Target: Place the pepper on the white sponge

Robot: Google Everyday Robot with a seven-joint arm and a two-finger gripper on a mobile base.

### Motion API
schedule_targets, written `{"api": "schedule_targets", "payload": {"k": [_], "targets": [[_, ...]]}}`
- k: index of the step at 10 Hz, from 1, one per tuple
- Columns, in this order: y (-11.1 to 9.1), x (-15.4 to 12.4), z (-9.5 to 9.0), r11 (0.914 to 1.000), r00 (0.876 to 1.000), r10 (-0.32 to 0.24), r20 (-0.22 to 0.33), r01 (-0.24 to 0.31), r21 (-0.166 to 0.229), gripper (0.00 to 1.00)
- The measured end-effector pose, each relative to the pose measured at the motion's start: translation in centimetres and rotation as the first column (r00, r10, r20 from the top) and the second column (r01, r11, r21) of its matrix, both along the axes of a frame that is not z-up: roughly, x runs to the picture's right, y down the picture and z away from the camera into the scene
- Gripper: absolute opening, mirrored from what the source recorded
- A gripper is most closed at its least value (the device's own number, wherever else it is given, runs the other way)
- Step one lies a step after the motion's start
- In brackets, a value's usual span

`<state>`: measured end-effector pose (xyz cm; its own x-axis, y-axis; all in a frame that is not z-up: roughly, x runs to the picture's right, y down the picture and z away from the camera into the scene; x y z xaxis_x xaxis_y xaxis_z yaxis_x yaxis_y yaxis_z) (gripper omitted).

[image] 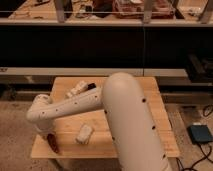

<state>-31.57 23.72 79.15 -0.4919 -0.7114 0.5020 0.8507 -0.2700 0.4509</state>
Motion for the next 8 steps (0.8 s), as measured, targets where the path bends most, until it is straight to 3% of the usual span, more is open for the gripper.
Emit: {"api": "schedule_targets", "payload": {"k": [4, 8], "targets": [[-3.2, 1.9, 0.6, 0.9987, 0.999, 0.047, 0.0, -0.047, 0.021, 0.1], [-4.2, 4.5, 1.6, 0.9964, 0.996, 0.085, -0.014, -0.085, 0.006, 0.1]]}}
